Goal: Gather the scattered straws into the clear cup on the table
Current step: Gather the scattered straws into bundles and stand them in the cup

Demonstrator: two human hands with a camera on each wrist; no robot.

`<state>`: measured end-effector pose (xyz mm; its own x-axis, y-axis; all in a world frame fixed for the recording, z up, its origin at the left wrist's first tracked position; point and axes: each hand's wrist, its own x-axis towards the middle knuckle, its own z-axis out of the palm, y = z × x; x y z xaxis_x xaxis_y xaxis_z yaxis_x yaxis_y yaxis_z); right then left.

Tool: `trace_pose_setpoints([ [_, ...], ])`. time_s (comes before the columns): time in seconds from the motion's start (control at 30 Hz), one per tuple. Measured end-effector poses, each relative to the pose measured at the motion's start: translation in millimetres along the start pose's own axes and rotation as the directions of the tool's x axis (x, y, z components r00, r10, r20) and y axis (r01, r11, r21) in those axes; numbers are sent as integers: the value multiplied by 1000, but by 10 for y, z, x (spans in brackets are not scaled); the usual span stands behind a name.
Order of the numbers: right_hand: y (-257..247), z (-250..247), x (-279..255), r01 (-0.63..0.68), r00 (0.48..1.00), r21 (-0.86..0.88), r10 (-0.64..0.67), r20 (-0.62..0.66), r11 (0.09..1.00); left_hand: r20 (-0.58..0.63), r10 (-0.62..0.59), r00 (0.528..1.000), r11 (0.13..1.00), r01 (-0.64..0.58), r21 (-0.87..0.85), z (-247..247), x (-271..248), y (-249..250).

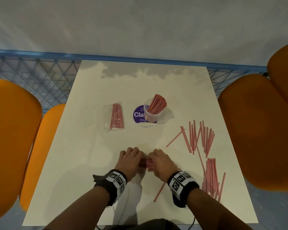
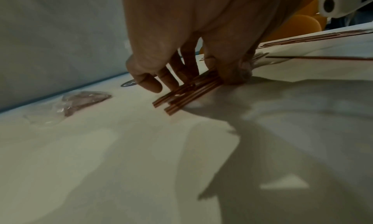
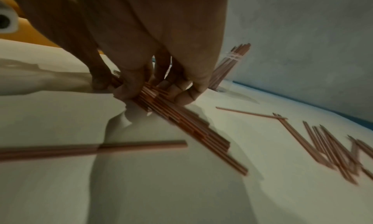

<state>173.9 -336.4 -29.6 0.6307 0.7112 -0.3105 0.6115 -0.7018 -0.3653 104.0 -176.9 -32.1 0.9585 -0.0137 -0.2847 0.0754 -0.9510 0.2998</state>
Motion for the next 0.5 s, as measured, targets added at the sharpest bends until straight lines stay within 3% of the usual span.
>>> trace_pose_setpoints([
  [0.27, -124, 4, 67, 62, 987, -187, -33, 156, 980, 158, -24, 987, 992, 4, 124, -7, 41, 157],
  [0.5, -205, 119, 4, 95, 985, -354, -37, 169, 930, 142, -88, 986, 969, 52, 240, 125, -37, 286],
])
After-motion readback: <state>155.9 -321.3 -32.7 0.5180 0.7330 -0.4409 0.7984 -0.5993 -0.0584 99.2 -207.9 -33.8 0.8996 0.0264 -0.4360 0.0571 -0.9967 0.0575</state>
